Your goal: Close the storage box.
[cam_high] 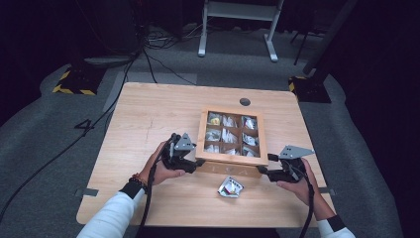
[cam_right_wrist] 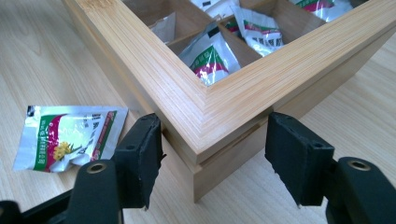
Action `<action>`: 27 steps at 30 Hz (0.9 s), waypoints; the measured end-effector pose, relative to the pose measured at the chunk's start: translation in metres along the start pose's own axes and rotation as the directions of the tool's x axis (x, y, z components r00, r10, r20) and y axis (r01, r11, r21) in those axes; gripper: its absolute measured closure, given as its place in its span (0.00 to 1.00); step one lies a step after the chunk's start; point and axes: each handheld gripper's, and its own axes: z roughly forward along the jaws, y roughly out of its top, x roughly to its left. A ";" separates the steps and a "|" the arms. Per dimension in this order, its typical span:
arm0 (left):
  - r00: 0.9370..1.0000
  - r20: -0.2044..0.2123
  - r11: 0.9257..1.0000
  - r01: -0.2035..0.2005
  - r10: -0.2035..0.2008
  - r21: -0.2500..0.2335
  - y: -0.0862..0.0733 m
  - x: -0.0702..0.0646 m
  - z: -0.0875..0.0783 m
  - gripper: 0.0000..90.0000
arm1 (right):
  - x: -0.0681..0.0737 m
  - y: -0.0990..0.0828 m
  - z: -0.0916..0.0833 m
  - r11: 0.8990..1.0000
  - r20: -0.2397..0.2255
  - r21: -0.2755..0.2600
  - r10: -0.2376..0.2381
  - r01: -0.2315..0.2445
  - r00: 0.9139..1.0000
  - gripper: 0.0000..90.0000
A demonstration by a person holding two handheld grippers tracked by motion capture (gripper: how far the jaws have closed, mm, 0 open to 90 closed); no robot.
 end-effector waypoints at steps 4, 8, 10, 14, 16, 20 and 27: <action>1.000 0.009 1.000 0.005 -0.005 -0.001 -0.002 0.000 0.000 0.36 | 0.002 -0.002 0.002 1.000 -0.003 0.006 -0.005 0.005 1.000 0.41; 1.000 0.012 1.000 0.009 -0.008 -0.005 -0.003 0.000 -0.001 0.37 | 0.003 -0.004 0.004 1.000 -0.004 0.009 -0.013 0.013 1.000 0.39; 1.000 0.013 1.000 0.011 -0.011 0.000 -0.003 -0.001 0.000 0.36 | 0.004 -0.004 0.004 1.000 -0.001 0.009 -0.011 0.011 1.000 0.39; 1.000 0.014 1.000 0.014 -0.014 0.003 -0.004 -0.001 0.002 0.36 | 0.005 -0.005 0.004 1.000 -0.003 0.005 -0.013 0.013 1.000 0.37; 1.000 0.014 1.000 0.014 -0.014 0.001 -0.004 -0.001 0.002 0.35 | 0.005 -0.005 0.004 1.000 -0.005 0.004 -0.011 0.011 1.000 0.37; 1.000 0.011 1.000 0.009 -0.009 -0.001 -0.003 -0.001 0.002 0.33 | 0.005 -0.005 0.004 1.000 -0.006 0.005 -0.009 0.010 1.000 0.35; 1.000 0.002 1.000 0.007 -0.007 -0.002 -0.003 -0.001 -0.001 0.30 | 0.006 -0.004 0.003 1.000 -0.004 0.013 -0.016 0.017 1.000 0.32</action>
